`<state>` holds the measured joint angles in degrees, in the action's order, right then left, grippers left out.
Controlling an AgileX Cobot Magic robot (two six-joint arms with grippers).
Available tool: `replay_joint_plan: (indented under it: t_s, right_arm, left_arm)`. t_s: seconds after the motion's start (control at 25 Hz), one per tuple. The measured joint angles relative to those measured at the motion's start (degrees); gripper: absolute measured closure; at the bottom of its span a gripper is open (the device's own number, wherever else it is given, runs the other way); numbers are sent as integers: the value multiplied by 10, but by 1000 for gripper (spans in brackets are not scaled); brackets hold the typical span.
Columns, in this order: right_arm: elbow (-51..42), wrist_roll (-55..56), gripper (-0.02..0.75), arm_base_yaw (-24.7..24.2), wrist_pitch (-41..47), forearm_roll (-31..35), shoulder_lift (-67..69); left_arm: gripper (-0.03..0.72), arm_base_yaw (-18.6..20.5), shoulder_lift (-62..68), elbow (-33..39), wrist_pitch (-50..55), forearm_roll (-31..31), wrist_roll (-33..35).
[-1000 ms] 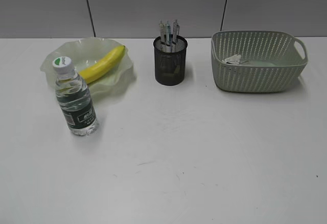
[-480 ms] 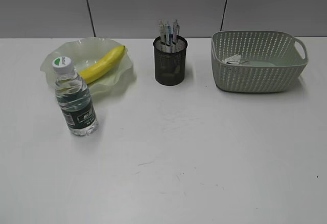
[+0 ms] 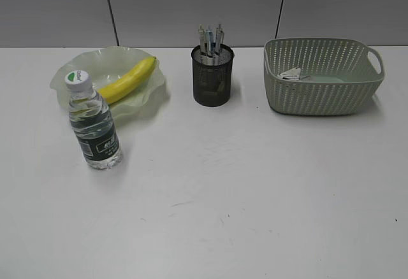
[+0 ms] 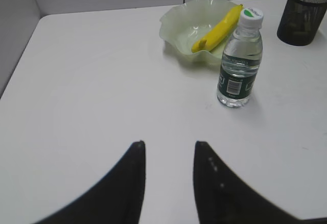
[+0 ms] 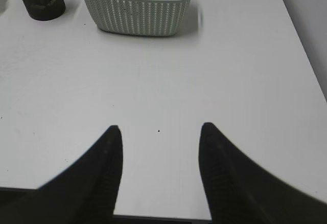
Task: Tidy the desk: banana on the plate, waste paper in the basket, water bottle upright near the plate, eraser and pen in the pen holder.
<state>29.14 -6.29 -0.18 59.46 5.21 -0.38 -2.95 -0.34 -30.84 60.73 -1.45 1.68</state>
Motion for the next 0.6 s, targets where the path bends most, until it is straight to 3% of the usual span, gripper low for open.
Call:
replay_joint_plan:
  t_s: [0.6]
  right_arm:
    - [0,26,344,0,0,-17,0]
  left_arm:
    - [449,0,0,0,0,0,0]
